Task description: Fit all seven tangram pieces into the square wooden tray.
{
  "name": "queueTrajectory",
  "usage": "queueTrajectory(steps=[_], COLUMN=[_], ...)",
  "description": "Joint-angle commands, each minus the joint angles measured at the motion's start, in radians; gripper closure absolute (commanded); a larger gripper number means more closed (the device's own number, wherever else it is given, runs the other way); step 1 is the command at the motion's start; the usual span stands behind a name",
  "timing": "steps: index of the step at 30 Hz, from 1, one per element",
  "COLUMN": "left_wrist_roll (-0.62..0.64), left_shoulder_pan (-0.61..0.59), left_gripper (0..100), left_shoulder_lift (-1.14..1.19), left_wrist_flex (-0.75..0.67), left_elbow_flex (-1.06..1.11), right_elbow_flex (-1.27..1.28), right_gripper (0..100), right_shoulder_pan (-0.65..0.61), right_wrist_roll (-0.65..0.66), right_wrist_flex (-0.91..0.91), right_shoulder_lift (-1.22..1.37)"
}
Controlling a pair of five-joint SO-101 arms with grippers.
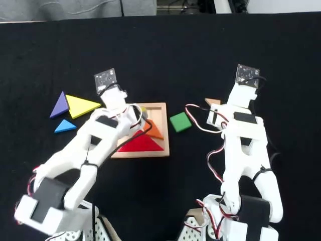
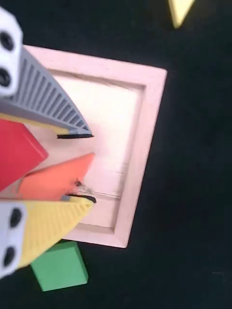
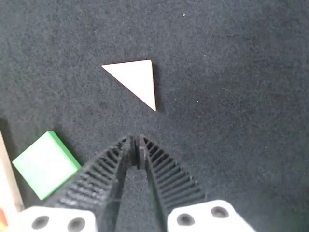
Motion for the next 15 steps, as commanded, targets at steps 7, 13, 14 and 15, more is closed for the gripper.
queueTrajectory(steps=[7,13,14,15], left_wrist_roll=[-0.002,0.000,0.000,0.000], left_shoulder_pan=[0.107,0.157,0.163,0.168], left_gripper=[79,79,79,79], left_shoulder_lift=[0.135,0.135,0.133,0.132], left_wrist_flex=[-0.014,0.054,0.068,0.080], left_elbow_flex=[-0.179,-0.185,-0.185,-0.185], right_elbow_flex=[-0.079,-0.079,-0.079,-0.079], right_gripper=[98.4,98.4,98.4,98.4], right_shoulder_pan=[-0.015,-0.015,-0.015,-0.015], right_wrist_roll=[-0.005,-0.005,-0.005,-0.005], right_wrist_flex=[-0.018,-0.018,-0.018,-0.018], right_shoulder_lift=[-0.038,-0.042,-0.042,-0.042])
